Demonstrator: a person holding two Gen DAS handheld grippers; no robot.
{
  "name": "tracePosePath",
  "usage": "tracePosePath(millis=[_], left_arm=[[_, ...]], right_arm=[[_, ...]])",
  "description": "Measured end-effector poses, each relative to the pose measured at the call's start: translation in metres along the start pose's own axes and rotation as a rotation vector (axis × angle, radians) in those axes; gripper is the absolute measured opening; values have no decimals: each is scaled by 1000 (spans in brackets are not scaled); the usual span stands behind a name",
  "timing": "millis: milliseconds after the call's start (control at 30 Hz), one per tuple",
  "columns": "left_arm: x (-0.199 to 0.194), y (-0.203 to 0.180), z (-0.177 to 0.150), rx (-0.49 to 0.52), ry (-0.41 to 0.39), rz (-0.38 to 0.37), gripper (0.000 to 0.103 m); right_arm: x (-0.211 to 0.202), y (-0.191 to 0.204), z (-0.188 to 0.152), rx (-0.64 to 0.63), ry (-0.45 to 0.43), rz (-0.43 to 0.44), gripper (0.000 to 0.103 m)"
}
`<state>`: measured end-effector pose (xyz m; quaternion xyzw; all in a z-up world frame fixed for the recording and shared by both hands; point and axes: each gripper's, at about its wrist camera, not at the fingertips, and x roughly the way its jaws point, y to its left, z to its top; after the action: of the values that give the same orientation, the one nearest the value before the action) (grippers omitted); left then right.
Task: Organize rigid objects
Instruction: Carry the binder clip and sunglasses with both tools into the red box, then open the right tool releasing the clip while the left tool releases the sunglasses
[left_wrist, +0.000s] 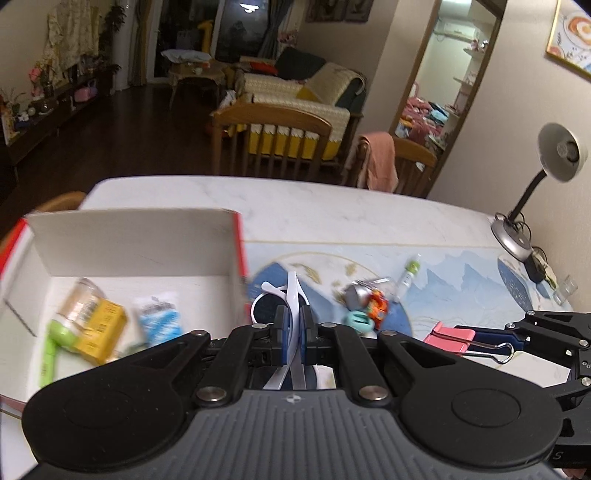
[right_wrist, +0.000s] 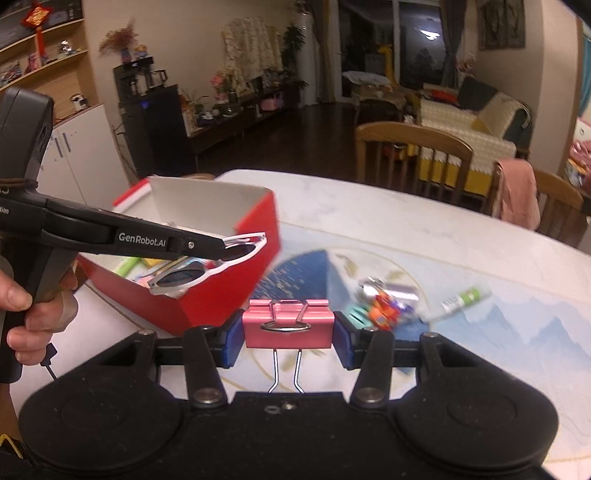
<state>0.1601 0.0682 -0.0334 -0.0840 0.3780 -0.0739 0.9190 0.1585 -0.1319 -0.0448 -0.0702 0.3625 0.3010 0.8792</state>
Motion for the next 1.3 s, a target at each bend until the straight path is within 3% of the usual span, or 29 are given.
tracePosePath(millis=[433, 767, 1300], left_arm=[[-34, 100, 10, -21, -28, 92, 5], [-25, 167, 9, -19, 2, 159, 5], [5, 206, -19, -31, 104, 169, 5]], right_arm=[[35, 82, 41, -90, -10, 42, 48], [87, 123, 60, -115, 38, 27, 48], [180, 154, 64, -146, 184, -24, 48]])
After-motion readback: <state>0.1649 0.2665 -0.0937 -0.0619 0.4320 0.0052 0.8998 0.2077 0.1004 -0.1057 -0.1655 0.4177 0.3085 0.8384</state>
